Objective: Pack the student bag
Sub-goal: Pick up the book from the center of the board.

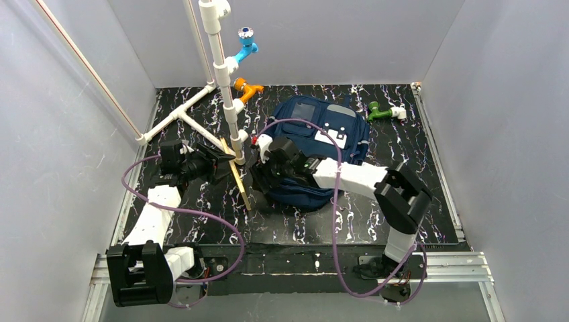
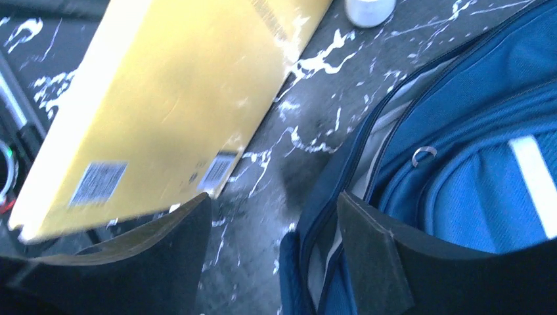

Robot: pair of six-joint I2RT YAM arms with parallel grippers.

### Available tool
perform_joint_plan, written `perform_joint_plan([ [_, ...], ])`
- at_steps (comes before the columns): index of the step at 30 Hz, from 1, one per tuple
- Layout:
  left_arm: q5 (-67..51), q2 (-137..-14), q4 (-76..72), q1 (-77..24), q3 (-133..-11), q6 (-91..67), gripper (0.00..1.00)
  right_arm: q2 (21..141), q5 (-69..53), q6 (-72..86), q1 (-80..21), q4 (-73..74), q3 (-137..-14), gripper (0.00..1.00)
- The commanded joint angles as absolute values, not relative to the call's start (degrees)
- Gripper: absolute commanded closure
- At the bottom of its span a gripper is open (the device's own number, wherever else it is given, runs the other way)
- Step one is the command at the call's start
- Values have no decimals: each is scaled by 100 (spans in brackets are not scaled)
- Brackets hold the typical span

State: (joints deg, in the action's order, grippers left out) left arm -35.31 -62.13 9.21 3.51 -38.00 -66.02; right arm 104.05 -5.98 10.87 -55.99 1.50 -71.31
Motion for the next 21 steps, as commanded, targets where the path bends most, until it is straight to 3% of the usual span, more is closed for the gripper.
perform_joint_plan([
  [1,-3727,-6168,879,303,-3777,-6502,45,9694,-1230,627,-5700,-351,-6495,19],
  [8,-3720,-6131,927,273,-3709,-6500,45,9198,-1671,689,-6014,-1320,-5889,4],
  [15,-3668,-6054,993,264,-3694,-6490,45,9625,834,1121,-6765,-1679,-6149,2],
  [18,-3733,-6067,1028,265,-3737,-6480,43,9826,2139,1129,-7193,-1841,-6248,4],
  [21,-3710,-6056,1129,264,-3792,-6401,41,10071,2577,1270,-7321,-2156,-6190,21],
])
